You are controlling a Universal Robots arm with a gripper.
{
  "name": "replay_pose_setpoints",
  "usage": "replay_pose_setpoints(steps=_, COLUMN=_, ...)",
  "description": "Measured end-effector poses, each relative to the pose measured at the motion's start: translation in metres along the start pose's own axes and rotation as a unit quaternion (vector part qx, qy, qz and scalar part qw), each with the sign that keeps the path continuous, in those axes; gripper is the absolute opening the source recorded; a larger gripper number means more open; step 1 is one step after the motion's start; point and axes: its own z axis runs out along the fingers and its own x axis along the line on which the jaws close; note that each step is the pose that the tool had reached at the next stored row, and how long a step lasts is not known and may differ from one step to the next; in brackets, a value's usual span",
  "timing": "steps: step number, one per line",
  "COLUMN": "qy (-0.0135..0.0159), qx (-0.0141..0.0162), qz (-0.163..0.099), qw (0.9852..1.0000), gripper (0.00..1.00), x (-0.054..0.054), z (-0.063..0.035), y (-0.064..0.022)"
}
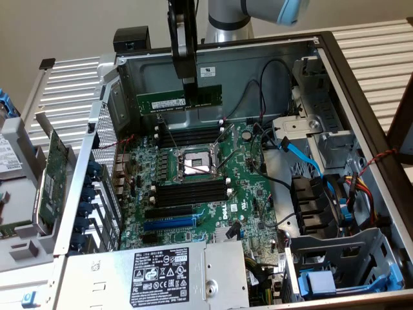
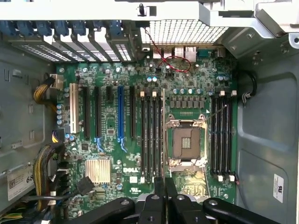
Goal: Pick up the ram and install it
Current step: 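Insert the ram into the slot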
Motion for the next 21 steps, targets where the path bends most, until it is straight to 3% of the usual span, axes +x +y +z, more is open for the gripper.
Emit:
replay_pose_setpoints(steps=5, qy=0.0, qx=-0.0006, qz=0.0, qw=1.0, gripper=0.13, x=0.001, z=0.0043, y=0.0001)
replay_pose_setpoints(steps=17, qy=-0.0007, qx=-0.0008, qz=0.0, qw=1.0, gripper=0.13, x=0.003, z=0.026, y=0.0009)
replay_pose_setpoints(steps=21, qy=-0.0017, qx=-0.001, qz=0.0, qw=1.0, gripper=0.13, x=0.002, z=0.0335, y=-0.003)
